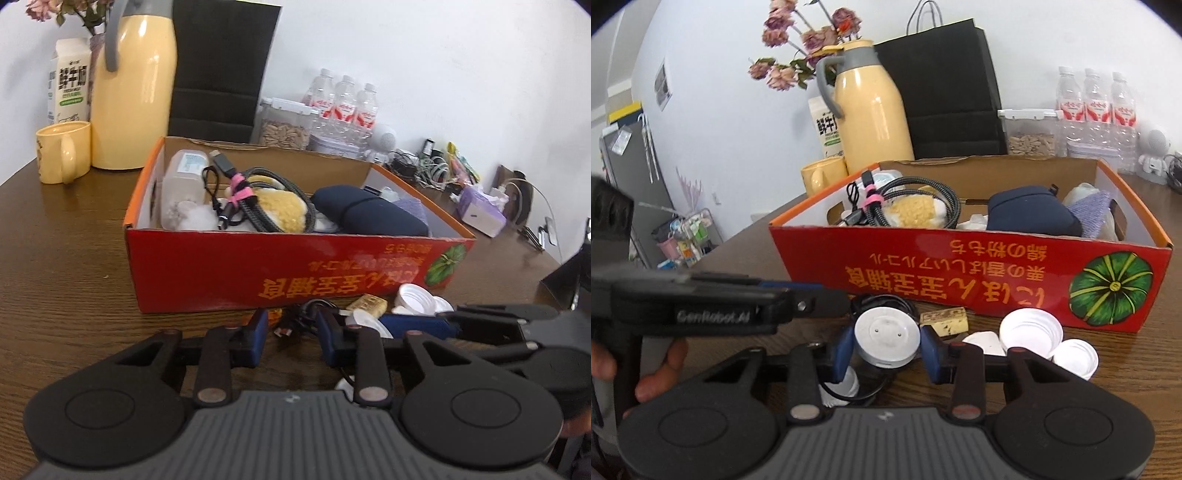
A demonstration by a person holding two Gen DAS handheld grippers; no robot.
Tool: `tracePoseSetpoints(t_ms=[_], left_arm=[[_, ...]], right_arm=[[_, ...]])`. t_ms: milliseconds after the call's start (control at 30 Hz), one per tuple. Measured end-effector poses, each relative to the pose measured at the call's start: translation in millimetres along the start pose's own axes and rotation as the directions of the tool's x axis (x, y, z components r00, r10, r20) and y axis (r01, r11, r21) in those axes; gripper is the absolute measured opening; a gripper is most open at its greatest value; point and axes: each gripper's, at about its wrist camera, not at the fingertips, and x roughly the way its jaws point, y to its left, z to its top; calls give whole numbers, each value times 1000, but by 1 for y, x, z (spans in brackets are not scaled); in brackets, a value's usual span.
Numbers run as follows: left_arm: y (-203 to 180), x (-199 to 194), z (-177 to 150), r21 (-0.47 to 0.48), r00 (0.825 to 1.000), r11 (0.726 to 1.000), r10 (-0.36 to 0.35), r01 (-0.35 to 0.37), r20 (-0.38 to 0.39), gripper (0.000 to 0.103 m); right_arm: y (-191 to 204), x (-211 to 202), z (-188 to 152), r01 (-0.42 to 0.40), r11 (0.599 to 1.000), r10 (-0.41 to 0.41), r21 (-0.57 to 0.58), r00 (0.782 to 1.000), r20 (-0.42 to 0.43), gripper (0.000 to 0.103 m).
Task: Organize objects
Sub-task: 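Withdraw both grippers from the box toward the remaining white caps on the table, then grasp a white bottle cap with the right gripper while the left gripper grasps another cap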
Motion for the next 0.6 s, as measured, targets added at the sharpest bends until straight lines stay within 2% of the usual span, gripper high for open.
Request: tracePoseSetpoints(t_ms=[267,400,600], left_arm=[[-8,-2,-6,33,999,999,-26,27,-26,30],[-4,-7,-8,-1,999,999,-46,46,-24,38],[-8,-9,-11,9,996,996,-84,84,-35,39]], right_arm=[[-5,-2,1,10,1000,-10,29,1000,12,38],[-10,-4,2,14,999,-15,52,1000,24,38],[-14,-9,3,5,997,-9,76,999,52,38]])
